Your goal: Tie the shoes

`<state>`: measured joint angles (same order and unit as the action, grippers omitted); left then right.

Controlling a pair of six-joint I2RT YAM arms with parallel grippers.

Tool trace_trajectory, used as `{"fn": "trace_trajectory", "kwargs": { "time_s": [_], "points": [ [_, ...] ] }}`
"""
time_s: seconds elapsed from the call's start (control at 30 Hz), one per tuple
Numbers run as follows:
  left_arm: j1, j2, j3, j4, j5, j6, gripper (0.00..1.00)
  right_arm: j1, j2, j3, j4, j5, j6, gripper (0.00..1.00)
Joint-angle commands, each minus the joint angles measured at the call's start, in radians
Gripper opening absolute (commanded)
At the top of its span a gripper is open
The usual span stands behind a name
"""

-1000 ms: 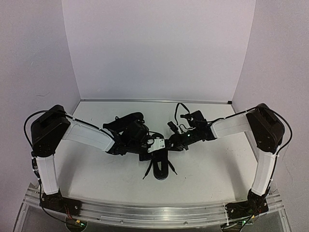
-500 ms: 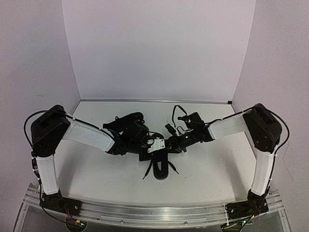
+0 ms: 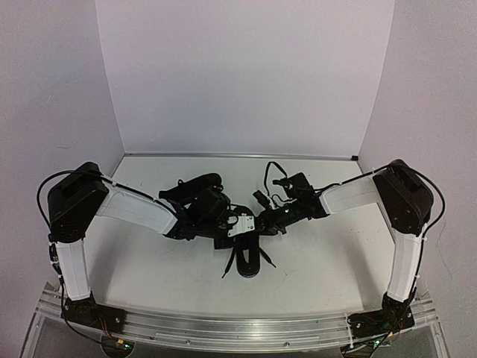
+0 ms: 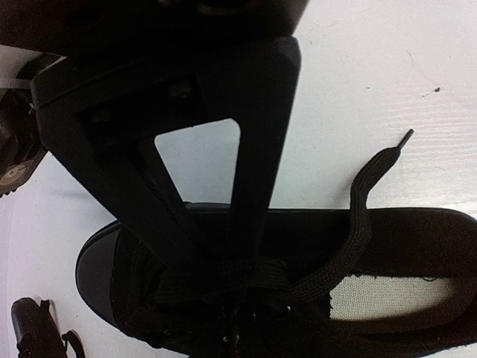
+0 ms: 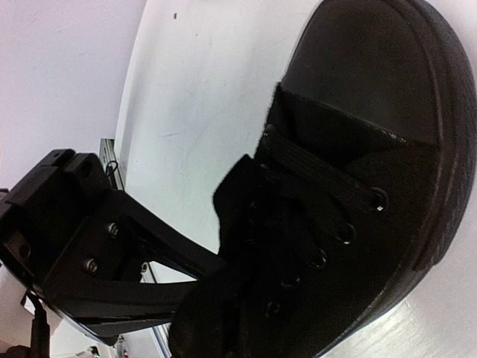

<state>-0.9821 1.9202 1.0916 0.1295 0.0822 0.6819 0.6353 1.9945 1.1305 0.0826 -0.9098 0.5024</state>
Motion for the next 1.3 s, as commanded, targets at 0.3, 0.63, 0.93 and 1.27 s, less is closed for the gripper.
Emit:
{"fn": "trace_trajectory", "kwargs": {
  "time_s": [0.3, 0.63, 0.93, 1.27],
  "points": [
    [-0.012, -0.054, -0.009, -0.052, -0.036, 0.008, 0.13, 0.006, -0.069, -0.021, 0.014, 0.075, -0.016, 0.00],
    [0.001, -0.182, -0.097, -0.089, -0.025, -0.017, 0.23, 0.001, -0.102, -0.048, 0.014, 0.116, -0.020, 0.00],
    [0.109, -0.182, -0.074, -0.123, 0.071, -0.034, 0.35, -0.001, -0.138, -0.073, 0.015, 0.138, -0.024, 0.00],
    [0.168, -0.113, 0.049, -0.156, 0.237, -0.048, 0.40, -0.002, -0.131, -0.060, 0.016, 0.125, -0.023, 0.00]
  ]
}}
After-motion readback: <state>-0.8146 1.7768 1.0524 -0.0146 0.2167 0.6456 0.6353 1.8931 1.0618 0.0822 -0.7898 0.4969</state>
